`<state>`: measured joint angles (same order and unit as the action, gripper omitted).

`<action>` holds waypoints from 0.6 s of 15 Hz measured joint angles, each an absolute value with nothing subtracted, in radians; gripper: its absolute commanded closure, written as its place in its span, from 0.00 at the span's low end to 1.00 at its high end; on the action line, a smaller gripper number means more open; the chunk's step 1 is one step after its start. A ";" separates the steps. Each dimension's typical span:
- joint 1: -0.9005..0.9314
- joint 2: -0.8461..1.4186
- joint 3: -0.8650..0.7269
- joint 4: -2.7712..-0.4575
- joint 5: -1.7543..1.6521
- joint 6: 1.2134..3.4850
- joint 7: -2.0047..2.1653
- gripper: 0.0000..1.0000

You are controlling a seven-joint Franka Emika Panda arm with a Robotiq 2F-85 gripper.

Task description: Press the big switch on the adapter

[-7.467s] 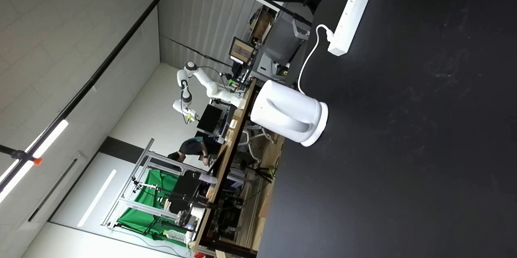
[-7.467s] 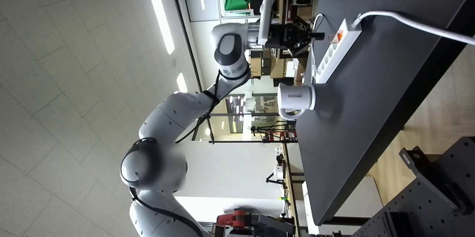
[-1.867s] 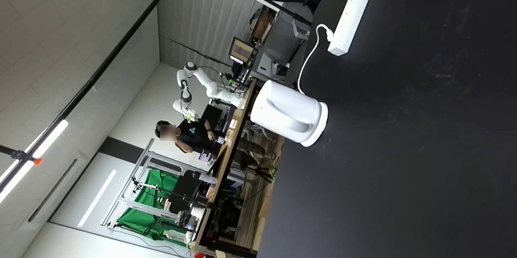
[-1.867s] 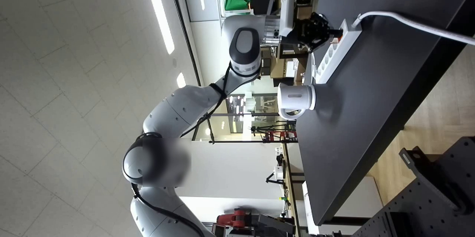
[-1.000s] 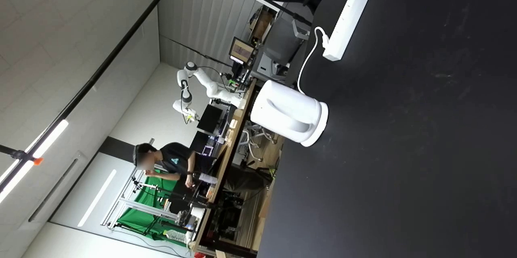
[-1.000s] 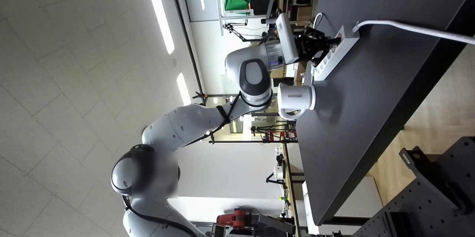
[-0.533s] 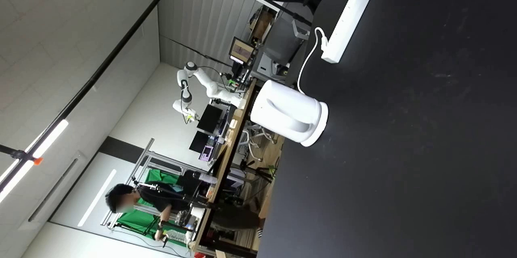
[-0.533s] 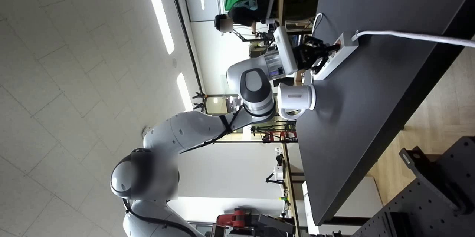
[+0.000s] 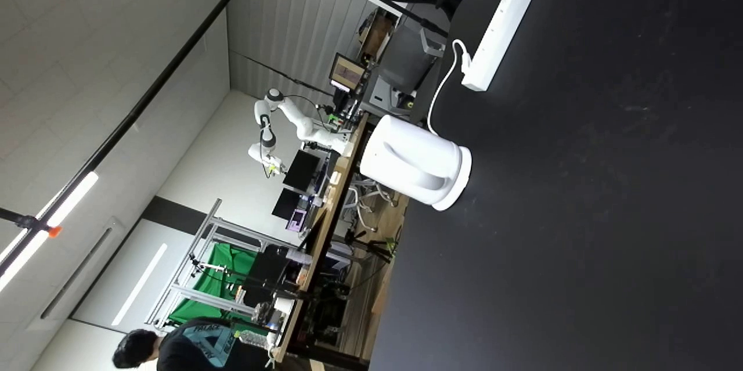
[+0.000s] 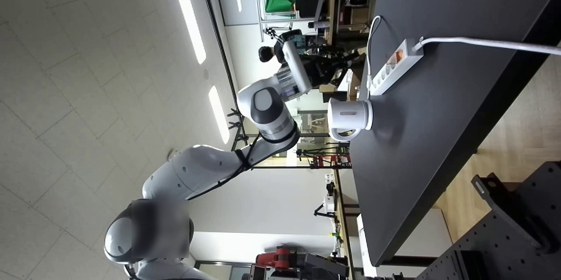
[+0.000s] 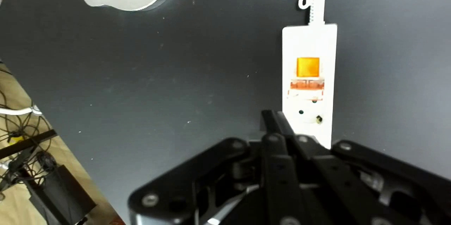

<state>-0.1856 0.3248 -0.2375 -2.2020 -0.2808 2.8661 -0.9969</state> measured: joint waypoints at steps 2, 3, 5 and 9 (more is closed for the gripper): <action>-0.182 0.270 -0.238 -2.213 -0.317 2.817 -0.982 0.53; -0.182 0.248 -0.237 -2.219 -0.329 2.791 -0.982 0.47; -0.182 0.215 -0.232 -2.227 -0.340 2.744 -0.981 0.33; -0.182 0.177 -0.218 -2.237 -0.346 2.664 -0.982 0.32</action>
